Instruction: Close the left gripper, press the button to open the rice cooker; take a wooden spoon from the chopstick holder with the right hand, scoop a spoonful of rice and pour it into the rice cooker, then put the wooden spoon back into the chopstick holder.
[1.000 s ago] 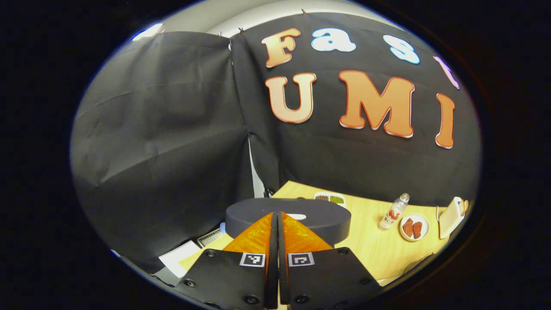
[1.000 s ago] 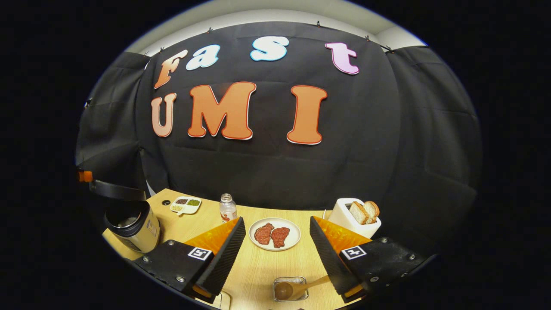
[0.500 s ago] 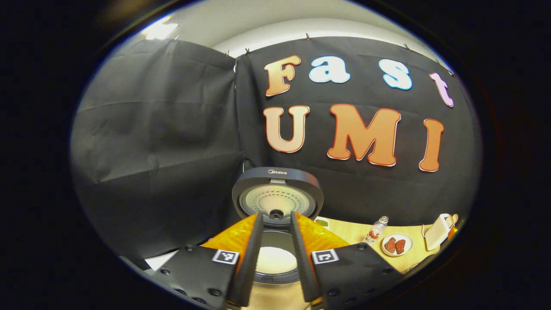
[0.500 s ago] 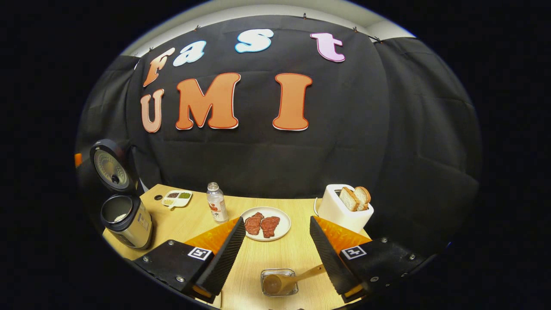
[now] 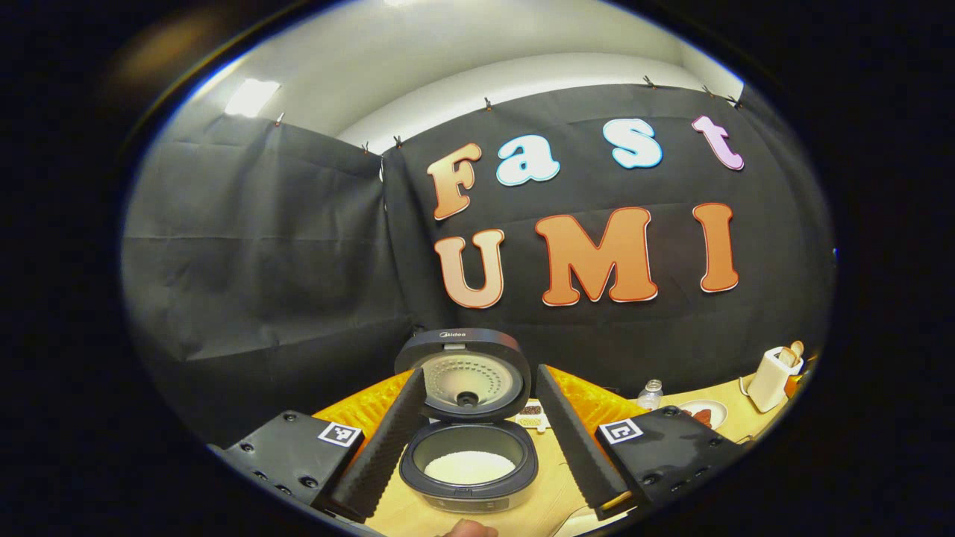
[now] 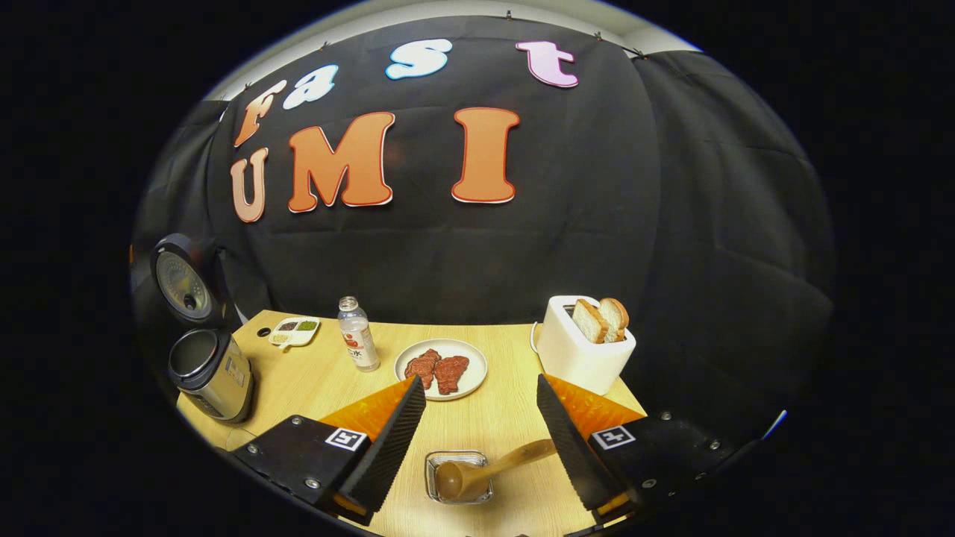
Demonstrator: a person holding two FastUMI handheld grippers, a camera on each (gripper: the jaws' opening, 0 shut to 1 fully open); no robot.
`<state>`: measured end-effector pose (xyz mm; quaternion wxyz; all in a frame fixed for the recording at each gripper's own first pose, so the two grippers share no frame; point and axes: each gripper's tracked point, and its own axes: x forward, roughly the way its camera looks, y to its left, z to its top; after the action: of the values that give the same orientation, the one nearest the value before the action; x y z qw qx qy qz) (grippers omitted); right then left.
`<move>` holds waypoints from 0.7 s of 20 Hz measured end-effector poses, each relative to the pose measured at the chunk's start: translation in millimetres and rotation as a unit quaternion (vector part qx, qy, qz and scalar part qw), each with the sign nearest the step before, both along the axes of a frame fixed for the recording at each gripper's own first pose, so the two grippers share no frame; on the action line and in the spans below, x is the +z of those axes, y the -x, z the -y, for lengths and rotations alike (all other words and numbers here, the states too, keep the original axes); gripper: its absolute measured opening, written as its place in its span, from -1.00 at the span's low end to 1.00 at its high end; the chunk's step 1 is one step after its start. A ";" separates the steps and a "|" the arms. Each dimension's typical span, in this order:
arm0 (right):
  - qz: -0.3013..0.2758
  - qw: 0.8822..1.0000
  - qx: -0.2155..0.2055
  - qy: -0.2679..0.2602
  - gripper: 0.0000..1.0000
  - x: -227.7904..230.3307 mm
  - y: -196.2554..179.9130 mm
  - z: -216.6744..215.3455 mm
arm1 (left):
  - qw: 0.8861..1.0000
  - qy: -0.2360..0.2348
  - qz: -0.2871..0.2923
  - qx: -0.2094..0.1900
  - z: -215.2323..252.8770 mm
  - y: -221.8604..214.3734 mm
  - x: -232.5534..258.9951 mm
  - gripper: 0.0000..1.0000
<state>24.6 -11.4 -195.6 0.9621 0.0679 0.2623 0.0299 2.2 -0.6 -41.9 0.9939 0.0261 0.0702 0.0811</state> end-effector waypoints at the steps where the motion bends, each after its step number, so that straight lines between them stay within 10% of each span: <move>1: -0.004 1.000 0.001 -0.003 0.88 -4.6 2.8 1.7 | 1.000 -0.005 0.003 -0.002 3.2 3.3 0.7 1.00; 14: -0.084 0.996 -0.031 -0.032 0.88 -90.0 16.0 32.9 | 0.999 -0.030 -0.014 -0.003 19.6 37.6 1.2 0.94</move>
<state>8.6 -44.4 -285.6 0.9347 0.1088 0.3385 0.0030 -35.4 -20.2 -40.7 0.9918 0.0576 0.0818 0.0799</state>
